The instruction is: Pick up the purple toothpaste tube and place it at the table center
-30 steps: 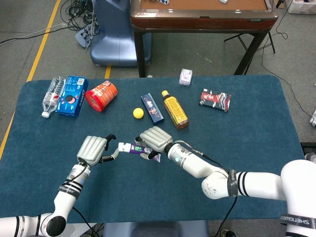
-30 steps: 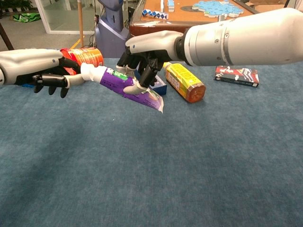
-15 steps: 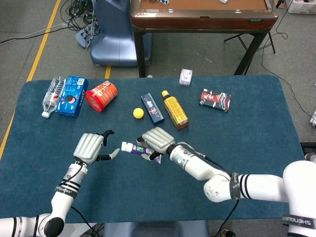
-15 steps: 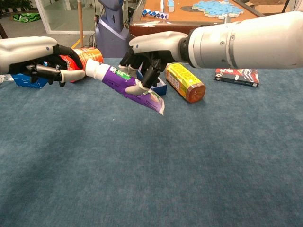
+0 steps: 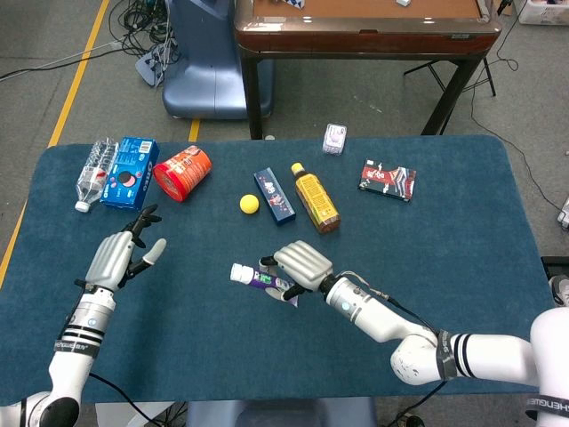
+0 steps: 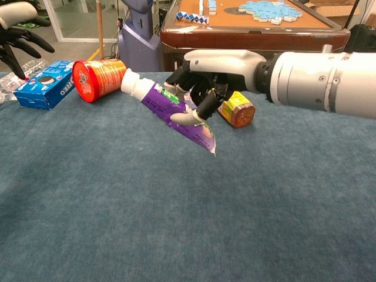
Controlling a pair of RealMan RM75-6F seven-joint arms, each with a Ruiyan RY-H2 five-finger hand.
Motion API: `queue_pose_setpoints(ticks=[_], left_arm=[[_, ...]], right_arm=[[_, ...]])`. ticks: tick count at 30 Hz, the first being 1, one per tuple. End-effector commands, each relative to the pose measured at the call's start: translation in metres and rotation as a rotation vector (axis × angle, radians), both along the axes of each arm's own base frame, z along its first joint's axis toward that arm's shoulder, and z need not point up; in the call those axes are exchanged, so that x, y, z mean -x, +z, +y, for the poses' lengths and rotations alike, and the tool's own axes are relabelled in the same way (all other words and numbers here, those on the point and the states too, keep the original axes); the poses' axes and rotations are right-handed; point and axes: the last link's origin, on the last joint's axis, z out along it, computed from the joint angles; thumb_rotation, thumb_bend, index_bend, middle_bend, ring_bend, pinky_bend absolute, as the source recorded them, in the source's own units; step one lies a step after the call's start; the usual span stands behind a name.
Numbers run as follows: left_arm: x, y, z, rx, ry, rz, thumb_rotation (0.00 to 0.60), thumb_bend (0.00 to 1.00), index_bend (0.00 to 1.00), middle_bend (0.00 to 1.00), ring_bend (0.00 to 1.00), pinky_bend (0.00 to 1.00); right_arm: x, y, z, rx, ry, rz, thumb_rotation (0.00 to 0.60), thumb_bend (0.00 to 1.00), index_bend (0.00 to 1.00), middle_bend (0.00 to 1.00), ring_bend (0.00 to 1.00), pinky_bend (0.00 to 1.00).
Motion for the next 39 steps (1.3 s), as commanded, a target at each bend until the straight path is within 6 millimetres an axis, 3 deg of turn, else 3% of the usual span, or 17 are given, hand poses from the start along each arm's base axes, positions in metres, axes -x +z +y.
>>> queue_pose_setpoints(ticks=[1, 7, 19, 28, 39], left_arm=[[0.002, 0.015, -0.005, 0.029, -0.004, -0.168, 0.000, 0.11, 0.00, 0.14, 0.13, 0.31], [-0.003, 0.004, -0.006, 0.082, -0.050, -0.225, 0.000, 0.04, 0.00, 0.10, 0.08, 0.22], [-0.019, -0.027, 0.004, 0.119, -0.103, -0.220, 0.000, 0.03, 0.00, 0.08, 0.07, 0.18], [-0.027, -0.042, 0.010, 0.104, -0.133, -0.166, 0.000, 0.02, 0.00, 0.04, 0.03, 0.13], [-0.029, -0.050, 0.009, 0.023, -0.160, -0.113, 0.000, 0.02, 0.00, 0.03, 0.02, 0.13]], right_arm=[[0.003, -0.008, 0.007, 0.005, -0.002, -0.044, 0.600, 0.84, 1.00, 0.91, 0.74, 0.57], [-0.003, -0.024, 0.017, 0.029, 0.024, -0.091, 0.600, 0.84, 1.00, 0.91, 0.74, 0.57], [-0.036, -0.053, 0.031, 0.017, 0.047, -0.189, 0.600, 0.84, 1.00, 0.91, 0.75, 0.59], [-0.061, -0.068, 0.033, -0.011, 0.019, -0.203, 0.600, 0.84, 1.00, 0.91, 0.76, 0.59], [-0.073, -0.081, 0.026, -0.009, -0.022, -0.188, 0.600, 0.84, 1.00, 0.91, 0.77, 0.60]])
